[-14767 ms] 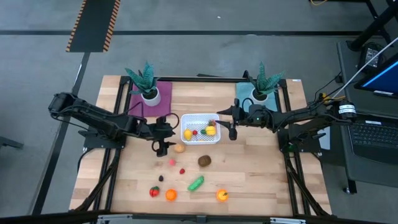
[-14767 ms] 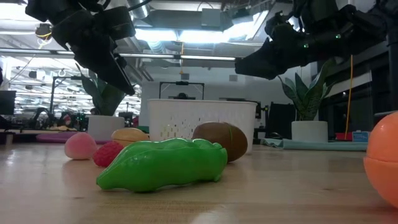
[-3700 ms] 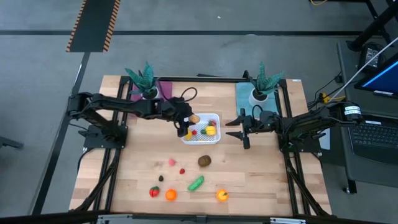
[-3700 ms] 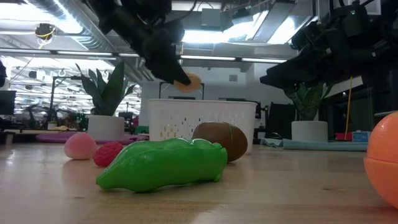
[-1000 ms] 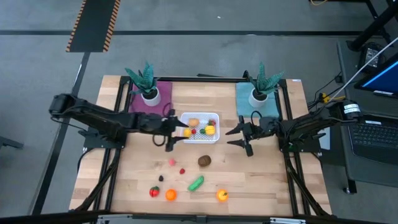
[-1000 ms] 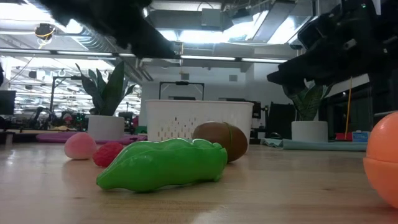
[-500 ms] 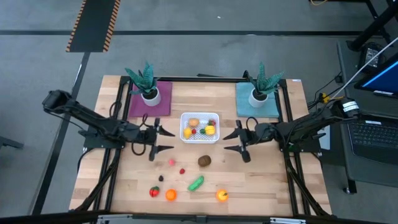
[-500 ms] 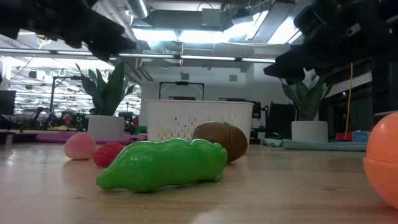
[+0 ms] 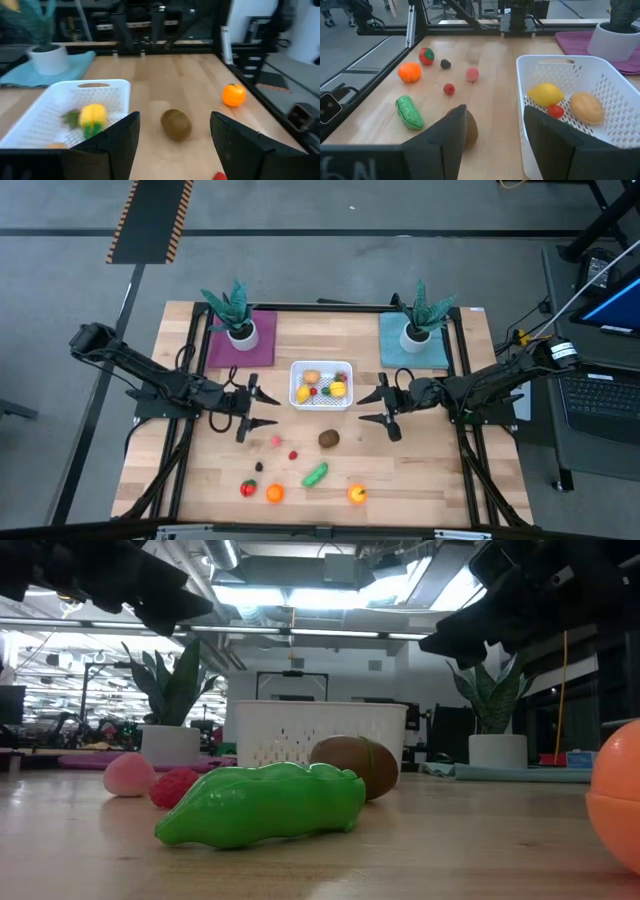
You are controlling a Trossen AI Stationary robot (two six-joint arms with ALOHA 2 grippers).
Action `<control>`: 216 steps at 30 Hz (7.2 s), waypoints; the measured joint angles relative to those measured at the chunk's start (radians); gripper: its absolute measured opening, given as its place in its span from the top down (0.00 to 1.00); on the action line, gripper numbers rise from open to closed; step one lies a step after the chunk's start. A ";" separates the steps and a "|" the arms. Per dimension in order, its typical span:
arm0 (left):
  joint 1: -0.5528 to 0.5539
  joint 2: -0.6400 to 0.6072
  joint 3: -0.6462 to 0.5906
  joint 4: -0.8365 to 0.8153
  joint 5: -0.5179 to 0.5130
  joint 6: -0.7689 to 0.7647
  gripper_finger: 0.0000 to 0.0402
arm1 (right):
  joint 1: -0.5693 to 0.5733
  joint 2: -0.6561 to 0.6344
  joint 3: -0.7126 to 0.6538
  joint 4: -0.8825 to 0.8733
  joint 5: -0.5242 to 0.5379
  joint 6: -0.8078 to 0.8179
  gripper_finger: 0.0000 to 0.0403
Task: Pick and placing Produce into tupperware
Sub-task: Put the pink peach into the white bin
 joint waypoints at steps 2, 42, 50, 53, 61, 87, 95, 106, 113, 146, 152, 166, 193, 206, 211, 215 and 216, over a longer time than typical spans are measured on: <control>-0.016 0.001 0.000 0.000 0.052 0.013 0.42 | 0.000 0.000 0.000 0.000 0.000 0.000 0.50; -0.213 0.656 0.800 -1.115 -0.106 -0.417 0.42 | 0.000 0.000 0.000 -0.043 -0.002 0.000 0.50; -0.213 0.656 0.800 -1.114 -0.105 -0.419 0.42 | 0.000 0.000 0.000 -0.042 -0.002 0.000 0.50; -0.213 0.656 0.799 -1.114 -0.105 -0.425 0.42 | 0.000 0.000 0.000 -0.042 -0.002 0.001 0.50; -0.210 0.670 0.797 -1.193 -0.122 -0.544 0.42 | 0.000 0.000 0.000 -0.042 -0.002 0.002 0.50; -0.151 0.756 0.738 -1.118 -0.074 -0.567 0.42 | 0.000 0.000 0.000 -0.041 -0.002 0.007 0.50; -0.150 0.756 0.737 -1.096 -0.068 -0.567 0.42 | 0.000 0.000 0.000 -0.041 -0.002 0.007 0.50; -0.148 0.756 0.666 -1.024 -0.069 -0.585 0.42 | 0.000 0.000 0.000 -0.042 -0.002 0.005 0.50; -0.139 0.756 0.663 -1.022 -0.060 -0.587 0.42 | 0.000 0.000 0.000 -0.042 -0.002 0.004 0.50; -0.119 0.773 0.604 -0.929 -0.002 -0.594 0.45 | 0.000 0.000 0.000 -0.042 -0.002 0.004 0.50; -0.104 0.799 0.609 -0.900 0.040 -0.594 0.50 | 0.000 0.000 0.000 -0.043 -0.002 0.006 0.50; -0.098 0.803 0.608 -0.902 0.043 -0.594 0.63 | 0.000 0.000 0.000 -0.043 -0.002 0.006 0.50; -0.095 0.569 0.604 -0.972 0.044 -0.543 0.73 | 0.000 0.000 0.000 -0.043 -0.002 0.005 0.50; -0.082 0.359 0.605 -1.086 -0.030 -0.475 0.73 | 0.000 0.000 0.000 -0.042 -0.002 0.004 0.50; -0.077 0.283 0.605 -1.090 -0.076 -0.404 0.76 | 0.000 0.000 0.000 -0.042 -0.002 0.004 0.50; -0.077 0.223 0.537 -1.004 -0.096 -0.376 0.77 | 0.000 0.000 0.000 -0.043 -0.002 0.004 0.50; -0.077 0.207 0.501 -0.961 -0.097 -0.377 0.77 | 0.000 0.000 0.000 -0.044 -0.002 0.004 0.50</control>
